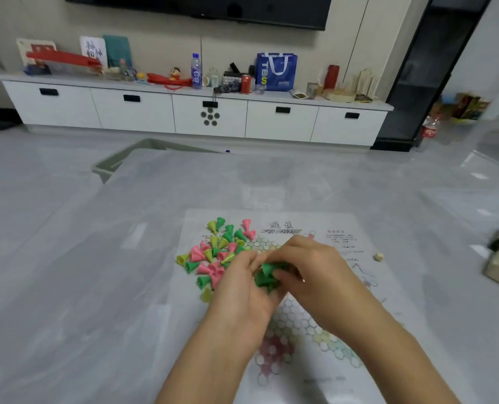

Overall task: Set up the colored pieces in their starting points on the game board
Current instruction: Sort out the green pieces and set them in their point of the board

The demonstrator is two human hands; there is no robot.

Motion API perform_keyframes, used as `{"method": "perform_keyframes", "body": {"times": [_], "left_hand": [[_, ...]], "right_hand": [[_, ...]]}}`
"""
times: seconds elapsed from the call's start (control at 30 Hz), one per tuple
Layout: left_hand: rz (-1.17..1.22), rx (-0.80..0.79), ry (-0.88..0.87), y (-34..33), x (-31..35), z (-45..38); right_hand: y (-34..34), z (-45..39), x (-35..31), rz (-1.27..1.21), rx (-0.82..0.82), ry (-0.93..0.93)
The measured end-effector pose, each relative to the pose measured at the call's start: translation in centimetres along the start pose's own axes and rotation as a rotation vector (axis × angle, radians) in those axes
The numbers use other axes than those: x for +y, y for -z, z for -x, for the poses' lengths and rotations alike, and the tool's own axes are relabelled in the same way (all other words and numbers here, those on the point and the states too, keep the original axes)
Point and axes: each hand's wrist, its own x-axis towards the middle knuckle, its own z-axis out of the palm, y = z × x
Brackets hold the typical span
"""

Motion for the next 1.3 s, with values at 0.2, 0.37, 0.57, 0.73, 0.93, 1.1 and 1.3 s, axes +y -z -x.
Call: {"method": "perform_keyframes", "body": {"times": [0.2, 0.37, 0.57, 0.73, 0.93, 1.1, 1.3], "left_hand": [[0.135, -0.025, 0.172, -0.3, -1.4, 0.1], [0.17, -0.039, 0.234, -0.5, -1.8, 0.6], [0.027, 0.099, 0.239, -1.0, -3.0, 0.5], [-0.278, 0.024, 0.266, -1.3, -4.3, 0.7], [-0.328, -0.038, 0.274, -1.3, -4.0, 1.1], [-0.372, -0.078, 0.316, -1.4, -4.2, 1.3], [-0.229, -0.006, 0.216, -1.1, -3.3, 1.3]], "right_hand": [[0.5, 2.6, 1.1, -0.046, 0.007, -0.027], [0.5, 3.7, 2.3, -0.263, 0.194, -0.107], [1.3, 4.4, 3.6, -0.324, 0.248, -0.175], [1.4, 5.1, 4.7, -0.15, 0.21, -0.139], [1.6, 5.9, 5.0, -0.281, 0.207, -0.186], [1.8, 7.2, 5.7, -0.313, 0.252, -0.212], [3.5, 9.3, 6.3, -0.454, 0.225, -0.376]]}}
